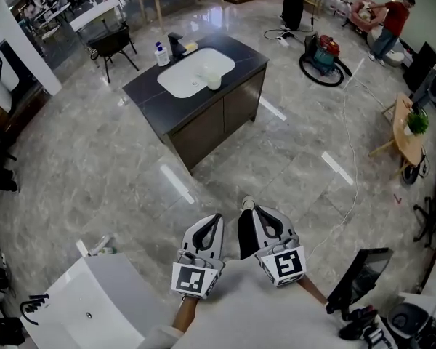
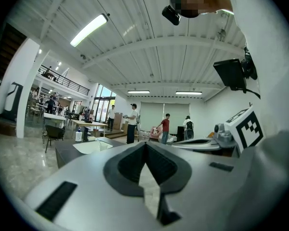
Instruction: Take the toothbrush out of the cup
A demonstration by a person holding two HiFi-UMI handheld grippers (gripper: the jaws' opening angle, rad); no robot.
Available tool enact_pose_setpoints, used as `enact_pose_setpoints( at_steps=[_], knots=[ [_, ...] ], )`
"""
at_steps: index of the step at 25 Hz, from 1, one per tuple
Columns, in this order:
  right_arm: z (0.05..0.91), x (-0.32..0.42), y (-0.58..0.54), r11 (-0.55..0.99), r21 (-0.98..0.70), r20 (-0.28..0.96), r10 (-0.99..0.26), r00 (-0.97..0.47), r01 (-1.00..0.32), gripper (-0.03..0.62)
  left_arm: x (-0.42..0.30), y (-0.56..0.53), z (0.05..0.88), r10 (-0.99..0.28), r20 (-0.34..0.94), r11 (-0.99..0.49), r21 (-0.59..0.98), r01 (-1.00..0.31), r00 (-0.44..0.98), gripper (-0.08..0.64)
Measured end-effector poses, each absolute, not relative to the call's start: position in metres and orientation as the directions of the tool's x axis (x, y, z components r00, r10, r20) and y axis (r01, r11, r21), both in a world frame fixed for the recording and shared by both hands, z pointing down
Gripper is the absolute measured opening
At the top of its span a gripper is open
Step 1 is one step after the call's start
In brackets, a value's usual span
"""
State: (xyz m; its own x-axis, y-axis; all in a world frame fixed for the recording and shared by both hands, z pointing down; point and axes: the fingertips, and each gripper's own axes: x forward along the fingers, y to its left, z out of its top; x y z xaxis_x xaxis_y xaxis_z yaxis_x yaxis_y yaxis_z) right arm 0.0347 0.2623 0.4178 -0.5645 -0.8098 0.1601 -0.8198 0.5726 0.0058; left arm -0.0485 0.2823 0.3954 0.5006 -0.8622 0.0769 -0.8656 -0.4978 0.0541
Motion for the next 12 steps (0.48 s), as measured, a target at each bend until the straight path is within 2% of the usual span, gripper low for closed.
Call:
enact_pose_setpoints(
  at_steps=[2,12],
  knots=[
    [0.414,0.033,0.248,0.582,0.016,0.141,-0.806,-0.574,-0.813,0.005,-0.049,0.268,0.395,-0.866,0.076,-0.49,0.061,-0.869,0.494,0.003],
    [0.435,0.052,0.169,0.572,-0.02,0.225,-0.797,-0.561,-0.82,0.005,-0.039,0.185,0.407,-0.868,0.109,-0.476,0.092,-0.875,0.484,0.004]
  ],
)
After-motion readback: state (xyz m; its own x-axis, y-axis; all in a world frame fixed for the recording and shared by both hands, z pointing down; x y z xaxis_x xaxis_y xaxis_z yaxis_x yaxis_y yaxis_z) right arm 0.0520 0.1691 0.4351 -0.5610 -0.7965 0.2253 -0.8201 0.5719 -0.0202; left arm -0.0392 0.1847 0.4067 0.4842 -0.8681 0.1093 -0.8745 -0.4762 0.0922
